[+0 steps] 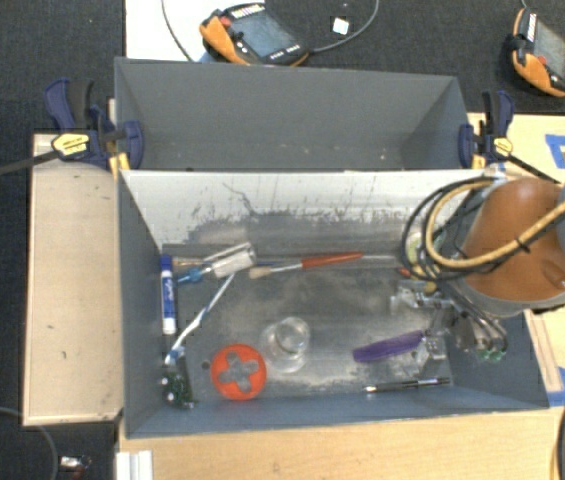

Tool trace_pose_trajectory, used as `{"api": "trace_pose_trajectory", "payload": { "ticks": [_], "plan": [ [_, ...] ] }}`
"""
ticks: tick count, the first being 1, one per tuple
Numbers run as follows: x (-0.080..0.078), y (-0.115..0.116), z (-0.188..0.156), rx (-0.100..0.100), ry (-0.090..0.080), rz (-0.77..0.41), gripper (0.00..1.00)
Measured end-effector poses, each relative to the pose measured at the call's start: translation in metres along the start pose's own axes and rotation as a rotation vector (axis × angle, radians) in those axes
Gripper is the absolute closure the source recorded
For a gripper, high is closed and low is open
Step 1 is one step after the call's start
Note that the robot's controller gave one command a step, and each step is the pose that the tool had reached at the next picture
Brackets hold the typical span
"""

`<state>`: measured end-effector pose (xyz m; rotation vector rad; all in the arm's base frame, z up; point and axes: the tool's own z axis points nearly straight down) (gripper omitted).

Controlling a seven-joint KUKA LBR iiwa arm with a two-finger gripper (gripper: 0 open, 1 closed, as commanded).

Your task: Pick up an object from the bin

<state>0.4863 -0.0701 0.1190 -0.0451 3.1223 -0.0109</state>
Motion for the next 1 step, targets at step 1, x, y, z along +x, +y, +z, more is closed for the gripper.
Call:
{"api": "trace_pose_trajectory", "payload": {
  "ticks": [1],
  "plan": [
    [-0.0008, 0.0264, 0.0187, -0.006, 0.018, -0.022, 0.0]
  ]
}}
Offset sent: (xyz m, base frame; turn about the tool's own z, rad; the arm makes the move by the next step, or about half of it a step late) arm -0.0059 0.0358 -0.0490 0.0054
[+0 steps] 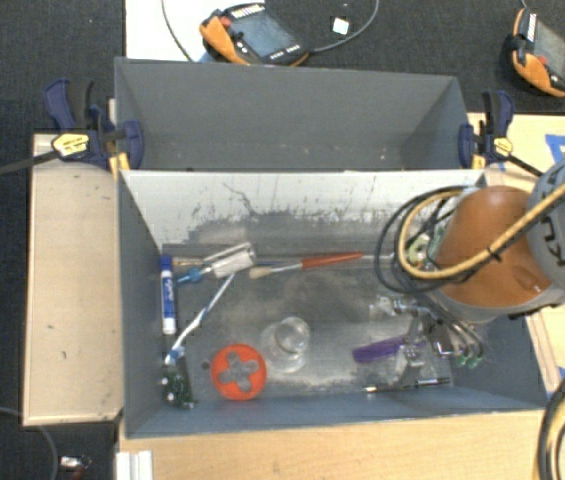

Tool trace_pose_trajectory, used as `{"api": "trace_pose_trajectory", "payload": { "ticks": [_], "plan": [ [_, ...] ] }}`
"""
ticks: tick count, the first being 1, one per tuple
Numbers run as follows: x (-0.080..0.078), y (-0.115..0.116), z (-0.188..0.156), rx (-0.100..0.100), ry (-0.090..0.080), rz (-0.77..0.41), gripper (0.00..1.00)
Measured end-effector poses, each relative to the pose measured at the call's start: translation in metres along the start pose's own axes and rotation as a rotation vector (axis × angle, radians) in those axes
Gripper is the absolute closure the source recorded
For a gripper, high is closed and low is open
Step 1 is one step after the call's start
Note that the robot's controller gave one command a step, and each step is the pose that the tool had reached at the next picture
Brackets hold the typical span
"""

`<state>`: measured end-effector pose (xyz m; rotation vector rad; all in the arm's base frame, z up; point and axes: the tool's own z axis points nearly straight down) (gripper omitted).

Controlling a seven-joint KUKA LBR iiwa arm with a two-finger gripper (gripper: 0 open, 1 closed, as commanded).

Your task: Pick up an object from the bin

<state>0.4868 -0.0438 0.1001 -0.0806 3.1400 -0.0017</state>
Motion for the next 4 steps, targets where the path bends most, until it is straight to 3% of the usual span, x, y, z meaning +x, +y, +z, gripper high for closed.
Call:
{"api": "trace_pose_trajectory", "payload": {
  "ticks": [1, 2, 3, 4],
  "plan": [
    [0.004, 0.01, 0.029, 0.006, -0.019, 0.023, 0.0],
    [0.009, -0.001, 0.03, 0.002, -0.014, 0.142, 1.0],
    [0.009, -0.001, 0.029, 0.002, -0.014, 0.141, 1.0],
    [0.01, -0.001, 0.002, 0.001, -0.009, 0.138, 1.0]
  ]
}}
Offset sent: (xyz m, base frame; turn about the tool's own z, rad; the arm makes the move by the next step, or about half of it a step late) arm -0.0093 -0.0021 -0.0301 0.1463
